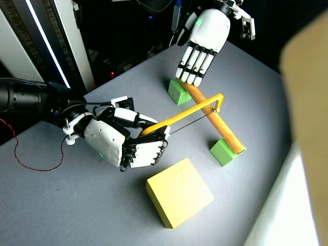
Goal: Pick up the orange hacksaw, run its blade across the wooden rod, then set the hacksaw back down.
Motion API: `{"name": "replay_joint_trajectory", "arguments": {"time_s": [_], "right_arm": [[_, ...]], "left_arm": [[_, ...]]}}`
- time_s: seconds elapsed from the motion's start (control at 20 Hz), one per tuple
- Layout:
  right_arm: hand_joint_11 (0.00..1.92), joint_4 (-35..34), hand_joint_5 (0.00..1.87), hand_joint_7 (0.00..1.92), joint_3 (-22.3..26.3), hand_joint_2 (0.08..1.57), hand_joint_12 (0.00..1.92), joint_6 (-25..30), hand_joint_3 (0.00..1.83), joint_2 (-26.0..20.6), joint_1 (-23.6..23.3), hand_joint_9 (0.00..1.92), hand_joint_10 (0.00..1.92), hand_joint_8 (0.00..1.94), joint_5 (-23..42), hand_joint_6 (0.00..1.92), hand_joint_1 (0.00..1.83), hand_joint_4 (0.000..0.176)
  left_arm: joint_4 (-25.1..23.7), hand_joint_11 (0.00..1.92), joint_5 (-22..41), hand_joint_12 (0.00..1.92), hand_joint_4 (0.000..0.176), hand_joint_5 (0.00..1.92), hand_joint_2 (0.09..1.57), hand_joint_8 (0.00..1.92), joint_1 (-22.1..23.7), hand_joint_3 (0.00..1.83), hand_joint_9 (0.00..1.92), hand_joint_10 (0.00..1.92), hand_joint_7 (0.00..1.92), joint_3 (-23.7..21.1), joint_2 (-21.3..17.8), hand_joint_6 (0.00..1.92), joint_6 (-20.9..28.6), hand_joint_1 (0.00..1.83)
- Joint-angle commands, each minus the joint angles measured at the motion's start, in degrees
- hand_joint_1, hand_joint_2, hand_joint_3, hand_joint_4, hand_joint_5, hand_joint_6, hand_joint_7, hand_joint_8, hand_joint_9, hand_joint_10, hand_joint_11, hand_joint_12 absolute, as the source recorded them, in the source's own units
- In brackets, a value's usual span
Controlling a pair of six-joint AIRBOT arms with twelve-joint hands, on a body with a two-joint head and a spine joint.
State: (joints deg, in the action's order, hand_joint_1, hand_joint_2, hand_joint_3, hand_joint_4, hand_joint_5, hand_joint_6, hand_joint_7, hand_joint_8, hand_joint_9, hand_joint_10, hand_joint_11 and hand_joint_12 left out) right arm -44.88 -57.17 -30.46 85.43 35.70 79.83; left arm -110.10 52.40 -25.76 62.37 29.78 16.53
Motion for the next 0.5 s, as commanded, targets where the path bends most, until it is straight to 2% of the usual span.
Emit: {"name": "replay_joint_trajectory", "arguments": {"time_s": [0.0,0.15,0.35,0.45], "right_arm": [[0.85,4.41,0.95,1.03,0.84,1.12,1.41,0.43,0.0,-0.8,-0.6,0.98,1.01,1.13,5.1,0.85,1.26,0.0],[0.82,4.37,0.94,0.99,5.03,1.13,1.47,-0.06,0.0,-4.55,-0.62,0.92,1.12,1.2,5.44,0.88,1.25,0.0],[0.82,3.65,0.96,1.01,12.2,1.12,1.45,1.17,0.0,-11.57,2.13,0.93,1.07,1.16,8.43,0.84,1.26,0.0],[0.84,1.92,0.97,1.01,15.51,1.12,1.45,1.25,0.0,-14.26,4.07,0.94,1.07,1.17,11.1,0.82,1.26,0.0]], "left_arm": [[1.56,0.0,-0.77,0.24,0.0,0.09,1.29,0.0,0.32,0.0,0.06,0.0,0.07,0.39,-0.19,0.0,-0.03,0.01],[1.56,0.0,-0.77,0.2,0.0,0.08,1.29,0.0,0.32,0.0,0.05,0.0,0.05,0.38,-0.19,0.0,-0.03,0.04],[1.56,0.0,-0.77,0.1,0.0,0.06,1.3,0.0,0.33,0.0,0.03,0.0,0.03,0.35,-0.19,0.0,-0.03,0.0],[1.56,0.0,-0.77,0.13,0.0,0.07,1.3,0.0,0.45,0.0,0.04,0.0,0.04,0.32,-0.18,0.0,-0.03,0.03]]}}
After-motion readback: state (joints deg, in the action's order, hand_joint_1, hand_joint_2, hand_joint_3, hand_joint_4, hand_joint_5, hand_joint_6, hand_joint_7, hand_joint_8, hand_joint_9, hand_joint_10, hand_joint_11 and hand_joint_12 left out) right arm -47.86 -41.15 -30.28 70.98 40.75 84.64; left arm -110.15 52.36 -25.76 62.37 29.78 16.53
